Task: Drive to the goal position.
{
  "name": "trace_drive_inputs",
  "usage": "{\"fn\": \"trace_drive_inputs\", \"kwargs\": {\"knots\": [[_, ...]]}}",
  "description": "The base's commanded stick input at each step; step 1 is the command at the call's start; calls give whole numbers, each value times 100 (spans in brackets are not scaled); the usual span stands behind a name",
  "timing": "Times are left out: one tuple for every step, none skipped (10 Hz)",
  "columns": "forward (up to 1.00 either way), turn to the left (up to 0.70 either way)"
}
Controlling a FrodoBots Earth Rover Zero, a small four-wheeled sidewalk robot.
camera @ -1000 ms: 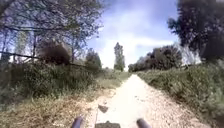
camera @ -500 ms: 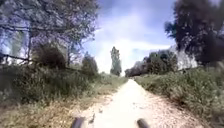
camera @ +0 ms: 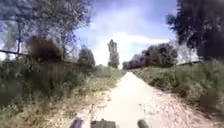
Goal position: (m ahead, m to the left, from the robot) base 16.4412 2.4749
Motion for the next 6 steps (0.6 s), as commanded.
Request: {"fn": "trace_drive_inputs", "kwargs": {"knots": [[100, -28], [100, -15], [100, -40], [100, -40], [100, -40], [100, -40]]}}
